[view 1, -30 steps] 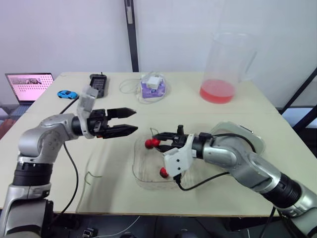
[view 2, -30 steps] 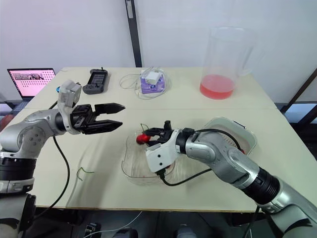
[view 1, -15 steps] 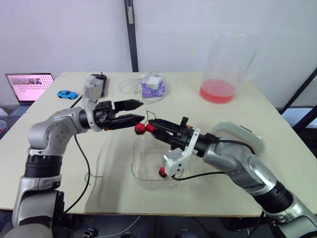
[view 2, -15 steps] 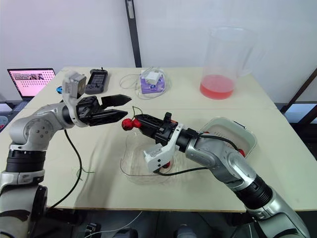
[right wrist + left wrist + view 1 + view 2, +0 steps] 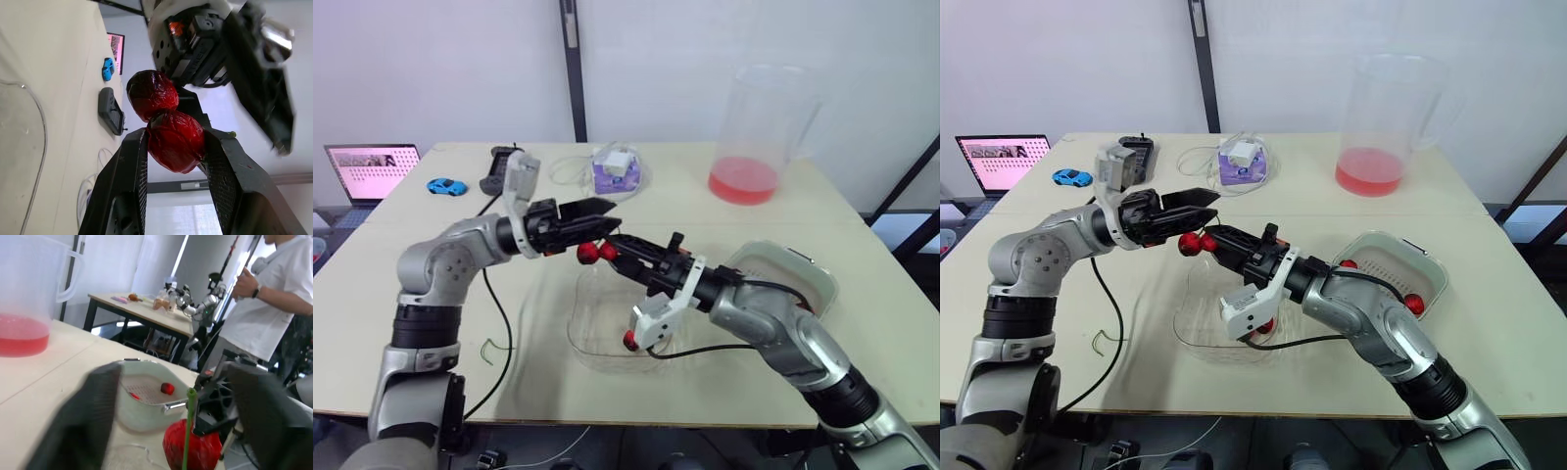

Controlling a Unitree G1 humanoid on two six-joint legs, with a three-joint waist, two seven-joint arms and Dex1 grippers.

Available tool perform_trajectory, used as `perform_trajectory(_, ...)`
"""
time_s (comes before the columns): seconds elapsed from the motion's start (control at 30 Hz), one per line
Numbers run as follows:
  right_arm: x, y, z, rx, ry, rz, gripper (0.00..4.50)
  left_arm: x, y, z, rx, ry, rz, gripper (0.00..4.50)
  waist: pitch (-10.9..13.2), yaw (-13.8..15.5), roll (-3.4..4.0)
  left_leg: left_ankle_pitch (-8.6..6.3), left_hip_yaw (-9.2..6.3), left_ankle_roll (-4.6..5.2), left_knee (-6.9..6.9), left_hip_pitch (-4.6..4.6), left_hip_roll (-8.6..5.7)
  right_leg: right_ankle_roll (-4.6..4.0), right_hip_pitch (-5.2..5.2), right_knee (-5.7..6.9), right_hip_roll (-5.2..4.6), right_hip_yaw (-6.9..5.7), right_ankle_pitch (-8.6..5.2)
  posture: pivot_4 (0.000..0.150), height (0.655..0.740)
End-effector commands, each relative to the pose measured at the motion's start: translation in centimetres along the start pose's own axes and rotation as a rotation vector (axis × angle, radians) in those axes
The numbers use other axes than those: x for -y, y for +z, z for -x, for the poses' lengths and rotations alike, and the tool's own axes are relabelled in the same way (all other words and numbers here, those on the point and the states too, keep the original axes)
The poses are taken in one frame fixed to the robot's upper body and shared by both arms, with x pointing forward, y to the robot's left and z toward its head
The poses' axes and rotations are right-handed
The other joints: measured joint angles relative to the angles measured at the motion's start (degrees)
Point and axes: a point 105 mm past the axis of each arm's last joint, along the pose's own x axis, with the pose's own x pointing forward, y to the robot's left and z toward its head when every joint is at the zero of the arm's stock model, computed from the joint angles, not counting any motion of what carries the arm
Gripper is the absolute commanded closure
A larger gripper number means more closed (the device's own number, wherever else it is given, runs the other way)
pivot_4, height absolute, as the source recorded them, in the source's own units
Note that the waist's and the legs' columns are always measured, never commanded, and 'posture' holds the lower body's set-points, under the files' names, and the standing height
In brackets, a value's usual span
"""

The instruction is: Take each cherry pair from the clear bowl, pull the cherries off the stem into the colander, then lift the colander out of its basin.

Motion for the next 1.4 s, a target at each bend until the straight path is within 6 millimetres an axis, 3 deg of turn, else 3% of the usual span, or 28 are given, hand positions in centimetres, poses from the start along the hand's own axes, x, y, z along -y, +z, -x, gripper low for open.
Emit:
perform_trajectory(0.03, 1.5, 0.3, 0.2, 0.004, -0.054, 0.034, 2.81, 0.9, 0.8, -0.3, 0.016, -0.023, -0.035, 2.89, 0.0, 0.0, 0.0, 0.0, 0.0, -0.01, 0.0, 0.0, 0.0, 0.0, 0.0, 0.0, 0.0, 0.0, 0.0, 0.15, 0.7332)
perform_trajectory(0.13, 1.5, 0.3, 0.2, 0.004, -0.055, 0.037, 2.81, 0.9, 0.7, -0.2, 0.02, -0.022, -0.032, 4.4, 0.0, 0.0, 0.0, 0.01, -0.01, -0.01, -0.01, 0.01, 0.0, 0.0, 0.0, 0.01, 0.01, 0.0, 0.0, 0.15, 0.7332)
perform_trajectory(0.4, 1.4, 0.1, 0.4, 0.003, -0.04, 0.02, 2.81, 1.0, 0.8, -0.1, 0.028, -0.027, -0.024, 4.46, 0.0, -0.01, 0.0, 0.01, 0.0, -0.01, 0.0, 0.02, 0.0, 0.0, 0.0, 0.0, 0.01, 0.0, 0.0, 0.15, 0.7332)
perform_trajectory(0.5, 1.3, 0.0, 0.5, 0.003, -0.034, 0.002, 1.91, 0.9, 0.8, -0.2, 0.027, -0.029, -0.024, 4.5, 0.0, 0.0, 0.0, 0.01, 0.0, -0.02, -0.01, 0.02, 0.0, 0.0, 0.01, 0.0, 0.01, 0.0, 0.0, 0.15, 0.7332)
perform_trajectory(0.63, 0.9, -0.1, 0.9, -0.007, 0.0, -0.047, 0.09, 1.1, 0.7, -0.1, 0.03, -0.045, -0.017, 4.5, 0.0, 0.0, 0.0, 0.01, 0.0, -0.01, 0.0, 0.02, 0.0, 0.0, 0.01, 0.01, 0.01, 0.0, 0.0, 0.15, 0.7332)
perform_trajectory(0.7, 0.8, -0.1, 1.4, -0.011, 0.031, -0.077, 0.03, 1.1, 0.8, -0.1, 0.031, -0.048, -0.018, 4.5, 0.0, 0.01, 0.0, 0.01, 0.0, -0.02, 0.0, 0.02, 0.0, 0.0, 0.01, 0.0, 0.0, 0.0, 0.0, 0.15, 0.7332)
perform_trajectory(0.93, 1.6, -0.3, 3.3, -0.014, 0.142, -0.385, 0.03, 0.9, 1.0, 0.0, 0.035, -0.044, -0.028, 4.5, 0.0, 0.03, 0.0, -0.01, -0.01, 0.01, 0.0, 0.06, 0.0, 0.0, 0.06, 0.01, 0.01, 0.0, 0.0, 0.15, 0.7332)
perform_trajectory(1.07, 1.7, 0.5, 4.7, -0.038, 0.218, -0.761, 0.03, 0.7, 1.0, 0.0, 0.031, -0.046, -0.037, 4.5, 0.0, 0.11, 0.0, -0.02, -0.04, 0.04, 0.0, 0.05, 0.0, 0.0, 0.1, -0.01, 0.0, -0.01, 0.0, 0.15, 0.7332)
perform_trajectory(1.23, 3.1, -0.6, 5.6, -0.127, 0.219, -1.254, 0.03, 0.9, 1.2, -0.1, 0.036, -0.073, -0.045, 4.5, 0.0, 0.06, 0.0, -0.04, -0.08, 0.07, 0.01, 0.09, 0.01, -0.01, 0.11, 0.06, 0.02, -0.02, 0.0, 0.15, 0.7332)
perform_trajectory(1.4, 3.0, -1.6, 5.7, -0.165, 0.136, -1.521, 0.03, 1.5, 1.4, -0.2, 0.058, -0.114, -0.027, 4.5, -0.01, 0.09, 0.0, -0.1, -0.09, 0.19, 0.0, 0.08, 0.0, -0.01, 0.12, 0.0, 0.01, -0.05, 0.0, 0.15, 0.7332)
